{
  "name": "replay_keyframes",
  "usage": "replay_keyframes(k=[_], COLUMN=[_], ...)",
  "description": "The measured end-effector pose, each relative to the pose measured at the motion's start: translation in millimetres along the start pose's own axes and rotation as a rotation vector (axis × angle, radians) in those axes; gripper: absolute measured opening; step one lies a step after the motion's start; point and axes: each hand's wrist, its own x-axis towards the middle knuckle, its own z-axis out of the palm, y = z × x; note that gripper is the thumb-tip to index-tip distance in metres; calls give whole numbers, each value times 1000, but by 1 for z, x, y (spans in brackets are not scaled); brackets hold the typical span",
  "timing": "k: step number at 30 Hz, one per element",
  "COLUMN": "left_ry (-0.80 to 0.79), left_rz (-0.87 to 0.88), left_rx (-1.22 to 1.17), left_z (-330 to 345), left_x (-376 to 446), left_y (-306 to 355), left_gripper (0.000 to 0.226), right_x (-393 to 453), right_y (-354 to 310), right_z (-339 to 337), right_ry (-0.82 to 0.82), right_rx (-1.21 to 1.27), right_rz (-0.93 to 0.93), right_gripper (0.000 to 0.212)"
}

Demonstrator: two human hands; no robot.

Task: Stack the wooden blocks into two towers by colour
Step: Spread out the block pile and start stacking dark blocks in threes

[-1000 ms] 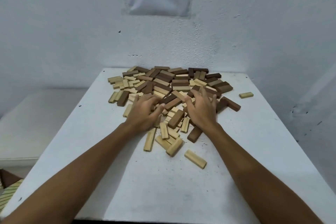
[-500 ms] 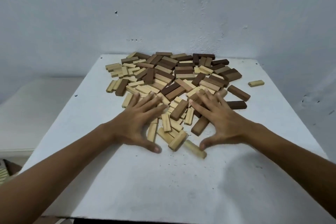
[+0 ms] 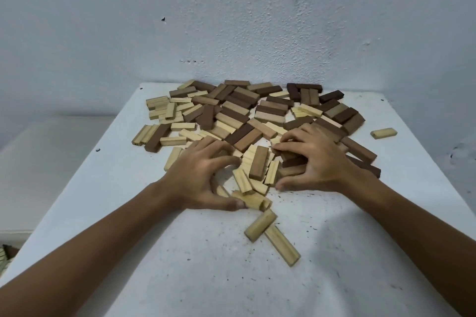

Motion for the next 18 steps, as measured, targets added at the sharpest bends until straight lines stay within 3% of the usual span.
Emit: replay_keyframes(k=[5,10,13,15,18], left_ry=[112,276,405,379,74], left_rz=[-36,-290,-455,-664,-1094], left_rx=[-98,-51,-59,101,213], left_z=[-3,-10,-23,-30,-32], left_x=[23,53,41,22,4], left_y=[-3,-12,-36,-69,-101], left_gripper=[51,49,50,64,78], right_x=[36,61,45,27,7], right_y=[8,13,24,44,70], right_z=[1,3,-2,-7,-15], right_ry=[194,370,435,355,19], right_rx=[183,120,82,-96,-197], right_rz=[112,201,374,648,1109], right_gripper=[60,41,36,54,76])
